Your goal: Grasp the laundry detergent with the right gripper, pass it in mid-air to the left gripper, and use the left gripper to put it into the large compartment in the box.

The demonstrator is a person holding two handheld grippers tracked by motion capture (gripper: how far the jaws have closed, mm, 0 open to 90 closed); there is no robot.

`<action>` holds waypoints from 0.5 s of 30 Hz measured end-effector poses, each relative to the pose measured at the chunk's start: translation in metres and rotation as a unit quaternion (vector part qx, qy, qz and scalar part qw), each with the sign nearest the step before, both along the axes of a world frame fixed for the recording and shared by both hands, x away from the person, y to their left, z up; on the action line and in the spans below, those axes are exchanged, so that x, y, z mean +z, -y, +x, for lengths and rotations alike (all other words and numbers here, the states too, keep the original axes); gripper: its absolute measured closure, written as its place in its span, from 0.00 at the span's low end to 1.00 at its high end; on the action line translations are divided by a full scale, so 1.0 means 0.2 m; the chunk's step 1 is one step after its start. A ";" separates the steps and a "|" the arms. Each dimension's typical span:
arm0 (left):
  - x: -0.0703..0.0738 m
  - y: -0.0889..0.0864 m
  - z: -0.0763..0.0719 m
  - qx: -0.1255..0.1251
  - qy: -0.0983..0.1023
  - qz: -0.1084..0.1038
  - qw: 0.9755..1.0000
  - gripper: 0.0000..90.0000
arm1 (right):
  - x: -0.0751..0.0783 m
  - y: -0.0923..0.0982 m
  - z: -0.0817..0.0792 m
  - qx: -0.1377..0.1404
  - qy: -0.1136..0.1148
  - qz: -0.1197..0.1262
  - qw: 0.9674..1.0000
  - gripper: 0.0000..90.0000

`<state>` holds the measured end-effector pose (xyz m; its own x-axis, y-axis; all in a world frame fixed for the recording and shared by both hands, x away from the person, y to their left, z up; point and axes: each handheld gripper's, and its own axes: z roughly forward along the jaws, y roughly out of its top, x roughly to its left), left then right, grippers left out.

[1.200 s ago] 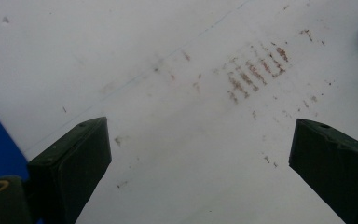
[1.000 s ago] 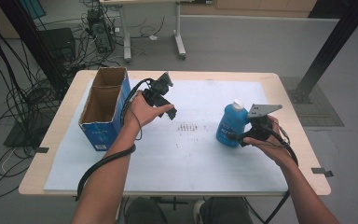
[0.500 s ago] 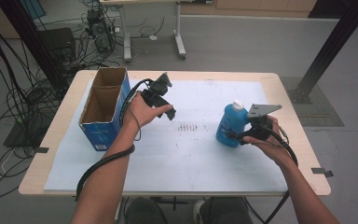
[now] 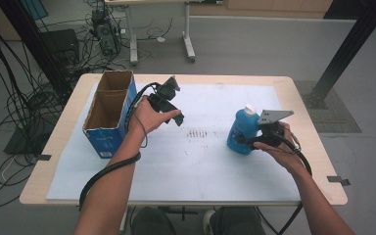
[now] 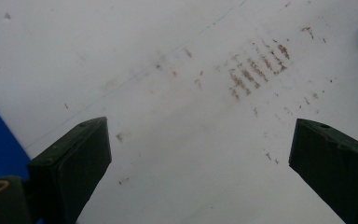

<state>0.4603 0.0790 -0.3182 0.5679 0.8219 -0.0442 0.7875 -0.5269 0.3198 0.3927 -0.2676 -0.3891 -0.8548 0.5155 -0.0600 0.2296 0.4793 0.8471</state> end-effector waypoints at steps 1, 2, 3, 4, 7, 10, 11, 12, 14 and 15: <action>0.00 0.00 0.00 0.000 0.000 0.000 1.000 0.07 | 0.00 0.00 0.00 0.000 0.000 0.000 1.000 0.35; 0.00 0.00 0.00 0.001 0.000 0.000 1.000 0.07 | 0.00 0.00 0.00 -0.001 0.001 0.004 1.000 0.36; 0.00 0.00 0.00 0.001 0.000 0.001 1.000 0.07 | -0.01 0.01 0.00 -0.002 0.001 0.007 1.000 0.39; 0.00 0.00 0.00 0.001 0.000 0.001 1.000 0.07 | -0.01 0.01 0.00 -0.002 0.001 0.010 1.000 0.40; 0.00 0.00 0.00 -0.001 0.000 0.001 1.000 0.07 | -0.01 0.02 0.00 -0.004 0.004 0.010 1.000 0.42; 0.00 0.00 0.00 0.000 0.002 0.000 1.000 0.07 | -0.01 0.02 0.01 -0.004 0.004 0.012 1.000 0.43; 0.00 0.00 0.00 0.000 0.002 0.000 1.000 0.07 | -0.01 0.02 0.01 -0.004 0.004 0.012 1.000 0.43; 0.00 0.00 0.00 -0.001 0.002 0.000 1.000 0.07 | -0.01 0.02 0.00 -0.004 0.004 0.012 1.000 0.43; 0.00 0.01 0.00 -0.001 0.002 0.000 1.000 0.07 | -0.01 0.02 0.01 -0.004 0.004 0.014 1.000 0.43; 0.00 0.01 0.00 0.000 0.001 0.000 1.000 0.07 | -0.01 0.02 0.01 -0.004 0.003 0.014 1.000 0.43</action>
